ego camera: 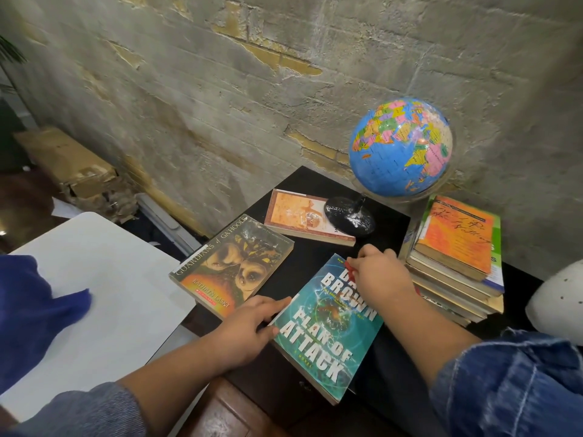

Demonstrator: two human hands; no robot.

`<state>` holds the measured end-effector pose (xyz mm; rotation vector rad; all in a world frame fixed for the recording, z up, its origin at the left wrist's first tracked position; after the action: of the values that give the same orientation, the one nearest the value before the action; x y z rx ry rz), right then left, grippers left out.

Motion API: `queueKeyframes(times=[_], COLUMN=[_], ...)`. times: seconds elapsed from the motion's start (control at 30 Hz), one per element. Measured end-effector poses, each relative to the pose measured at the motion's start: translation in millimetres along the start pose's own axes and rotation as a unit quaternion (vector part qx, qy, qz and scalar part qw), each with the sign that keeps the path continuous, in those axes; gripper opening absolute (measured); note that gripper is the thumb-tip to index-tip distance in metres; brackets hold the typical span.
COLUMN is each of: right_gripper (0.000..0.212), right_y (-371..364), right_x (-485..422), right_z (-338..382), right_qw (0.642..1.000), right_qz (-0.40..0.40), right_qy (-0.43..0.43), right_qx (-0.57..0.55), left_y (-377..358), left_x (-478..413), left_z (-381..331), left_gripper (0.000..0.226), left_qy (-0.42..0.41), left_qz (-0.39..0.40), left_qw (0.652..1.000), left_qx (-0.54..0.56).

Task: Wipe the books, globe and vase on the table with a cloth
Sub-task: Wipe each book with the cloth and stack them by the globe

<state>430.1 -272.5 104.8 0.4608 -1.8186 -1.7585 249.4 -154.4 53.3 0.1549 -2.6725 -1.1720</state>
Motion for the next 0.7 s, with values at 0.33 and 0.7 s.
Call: queueKeyframes(times=[0.33, 0.7], right_gripper=[0.051, 0.03], right_y=[-6, -8], right_x=[-9, 18], right_z=[31, 5], right_qw=[0.997, 0.99], right_qz=[0.021, 0.056], right_qy=[0.067, 0.112], right_qx=[-0.009, -0.067], left_y=[-1, 0], left_x=[0, 1], left_z=[-1, -2], left_gripper=[0.055, 0.054], left_qy=[0.003, -0.003], left_qz=[0.012, 0.0], left_qw=[1.0, 1.0], left_qx=[-0.014, 0.002])
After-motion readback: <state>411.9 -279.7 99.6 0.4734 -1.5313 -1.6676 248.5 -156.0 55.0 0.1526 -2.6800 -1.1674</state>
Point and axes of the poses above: each hand's wrist, its own x-axis away from the middle knuckle, its own y-axis out of the back of the hand, z = x × y, the point moved 10 cm from there along -x, towards the middle knuckle, and after that the axes turned 8 degrees about -x, right-handed, at the moved point
